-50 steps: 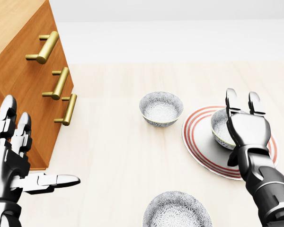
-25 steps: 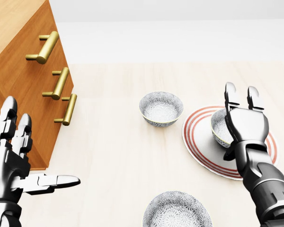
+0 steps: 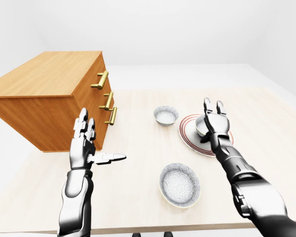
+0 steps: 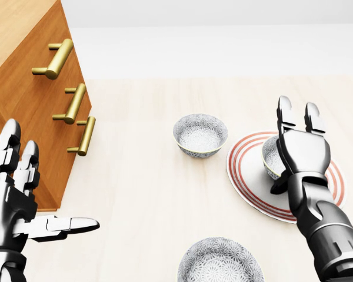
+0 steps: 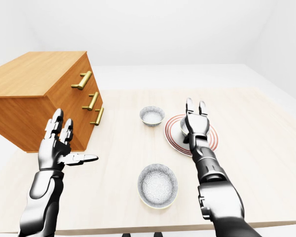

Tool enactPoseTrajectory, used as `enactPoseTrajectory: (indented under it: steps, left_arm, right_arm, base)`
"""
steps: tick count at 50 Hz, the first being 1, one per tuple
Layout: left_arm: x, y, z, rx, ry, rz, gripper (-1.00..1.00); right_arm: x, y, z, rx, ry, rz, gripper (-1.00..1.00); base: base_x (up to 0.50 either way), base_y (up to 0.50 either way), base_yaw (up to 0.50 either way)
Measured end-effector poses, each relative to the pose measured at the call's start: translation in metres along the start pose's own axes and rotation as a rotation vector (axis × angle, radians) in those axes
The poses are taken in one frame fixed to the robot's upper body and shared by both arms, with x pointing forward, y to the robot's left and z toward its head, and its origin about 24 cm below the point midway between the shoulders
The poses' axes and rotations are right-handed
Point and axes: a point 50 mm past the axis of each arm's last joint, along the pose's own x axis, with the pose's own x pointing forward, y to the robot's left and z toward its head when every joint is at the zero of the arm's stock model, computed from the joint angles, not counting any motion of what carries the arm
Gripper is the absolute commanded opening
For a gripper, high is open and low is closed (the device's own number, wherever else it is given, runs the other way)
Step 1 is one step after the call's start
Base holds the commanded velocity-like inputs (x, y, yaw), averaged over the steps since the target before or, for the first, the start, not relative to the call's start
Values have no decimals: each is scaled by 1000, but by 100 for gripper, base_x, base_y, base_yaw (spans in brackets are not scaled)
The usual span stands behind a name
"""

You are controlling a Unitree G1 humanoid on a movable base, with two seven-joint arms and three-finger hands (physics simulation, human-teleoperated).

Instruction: Put the bowl in the middle on the plate.

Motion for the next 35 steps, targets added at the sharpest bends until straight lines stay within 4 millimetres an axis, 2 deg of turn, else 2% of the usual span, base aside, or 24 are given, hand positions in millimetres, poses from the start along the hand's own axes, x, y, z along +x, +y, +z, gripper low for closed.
enactPoseTrajectory:
  steps: [35]
  left_arm:
    - [0,0,1,0,-3,0,100]
  right_arm:
    - [0,-6,10,179,19,-8,100]
  base:
    - [0,0,0]
